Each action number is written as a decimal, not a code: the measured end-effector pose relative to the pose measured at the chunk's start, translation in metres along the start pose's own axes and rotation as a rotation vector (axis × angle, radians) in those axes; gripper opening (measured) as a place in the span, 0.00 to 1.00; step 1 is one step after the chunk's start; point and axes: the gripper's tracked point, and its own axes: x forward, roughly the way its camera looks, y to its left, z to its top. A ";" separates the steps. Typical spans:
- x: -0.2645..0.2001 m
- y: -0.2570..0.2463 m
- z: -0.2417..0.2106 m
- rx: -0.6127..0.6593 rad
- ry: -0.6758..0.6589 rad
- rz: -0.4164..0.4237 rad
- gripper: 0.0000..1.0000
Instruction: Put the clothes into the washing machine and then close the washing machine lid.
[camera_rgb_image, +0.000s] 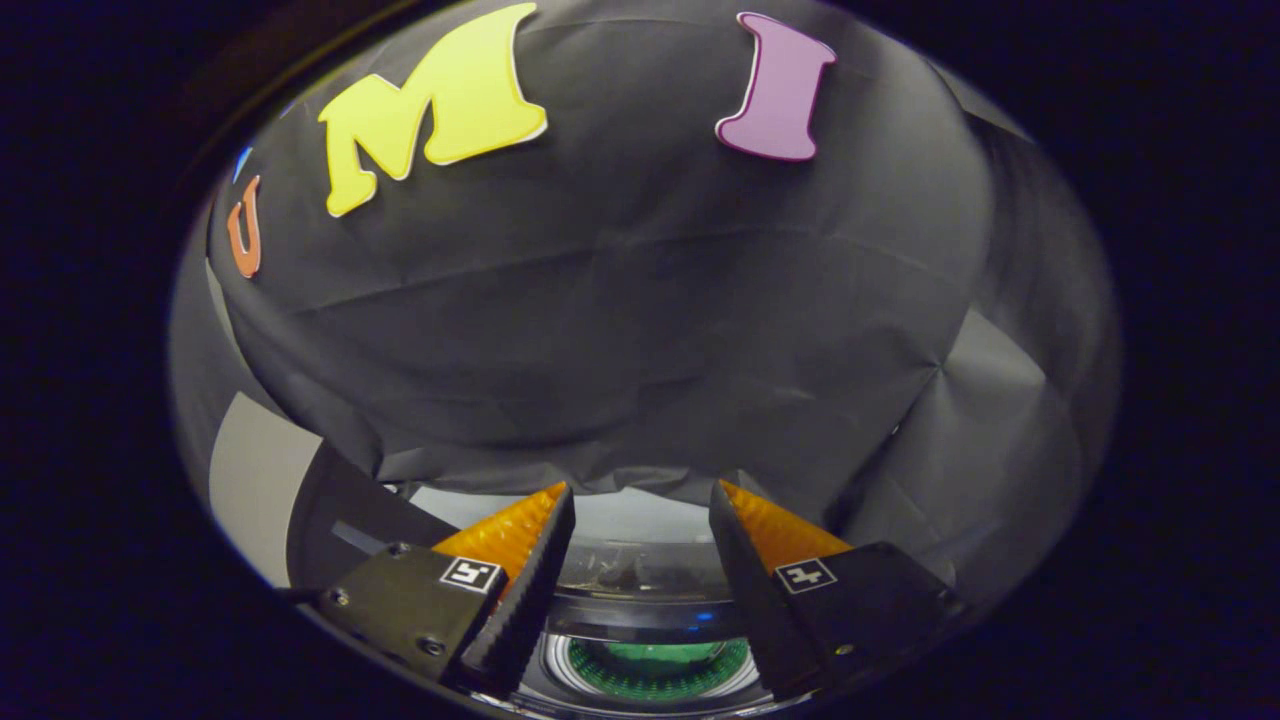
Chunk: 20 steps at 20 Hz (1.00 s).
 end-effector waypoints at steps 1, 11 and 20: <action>-0.006 0.000 -0.005 -0.004 -0.001 -0.006 0.85; -0.057 0.005 -0.035 0.015 -0.075 -0.061 0.86; -0.088 0.007 -0.086 0.019 -0.065 -0.067 0.86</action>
